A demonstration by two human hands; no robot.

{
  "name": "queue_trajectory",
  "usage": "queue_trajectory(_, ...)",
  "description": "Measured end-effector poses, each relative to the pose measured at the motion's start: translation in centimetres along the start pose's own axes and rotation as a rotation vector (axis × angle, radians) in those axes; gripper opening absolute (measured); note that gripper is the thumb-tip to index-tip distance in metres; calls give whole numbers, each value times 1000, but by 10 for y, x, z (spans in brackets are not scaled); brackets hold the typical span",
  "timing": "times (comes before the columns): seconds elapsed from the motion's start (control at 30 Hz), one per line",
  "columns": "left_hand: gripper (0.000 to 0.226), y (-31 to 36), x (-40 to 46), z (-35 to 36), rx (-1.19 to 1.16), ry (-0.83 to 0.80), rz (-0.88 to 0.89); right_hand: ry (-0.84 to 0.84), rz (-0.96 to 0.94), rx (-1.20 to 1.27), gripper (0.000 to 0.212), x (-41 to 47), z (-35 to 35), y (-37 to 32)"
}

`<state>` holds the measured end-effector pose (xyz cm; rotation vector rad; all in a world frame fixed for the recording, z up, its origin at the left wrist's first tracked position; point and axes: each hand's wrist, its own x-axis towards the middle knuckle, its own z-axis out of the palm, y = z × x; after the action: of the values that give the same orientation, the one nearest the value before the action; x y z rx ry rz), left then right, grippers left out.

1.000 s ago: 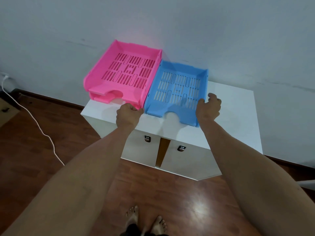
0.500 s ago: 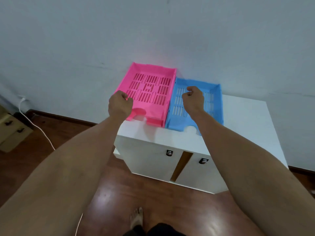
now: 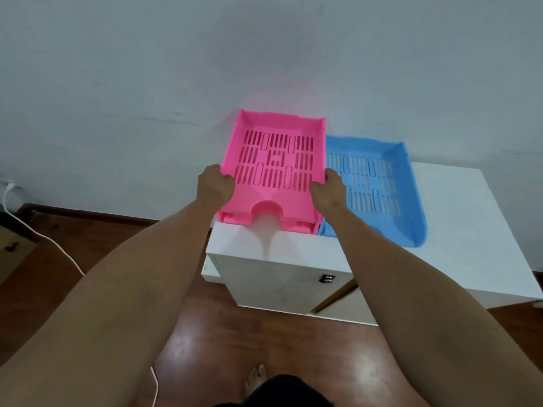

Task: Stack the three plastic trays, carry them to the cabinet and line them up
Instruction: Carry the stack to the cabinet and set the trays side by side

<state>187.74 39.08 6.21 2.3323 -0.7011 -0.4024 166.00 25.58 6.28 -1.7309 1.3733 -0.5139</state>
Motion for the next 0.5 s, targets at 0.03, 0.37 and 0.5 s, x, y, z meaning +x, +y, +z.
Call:
queue_trajectory(0.03, 30, -1, 2, 1, 2, 9, 5, 15, 11, -3, 30, 0, 1, 0)
queue_trajectory(0.37, 28, 10, -7, 1, 35, 209, 169, 152, -34, 113, 14, -4, -11, -15)
queue_trajectory(0.5, 27, 35, -20, 5, -6, 242, 189, 197, -61, 141, 19, -8, -38, -15)
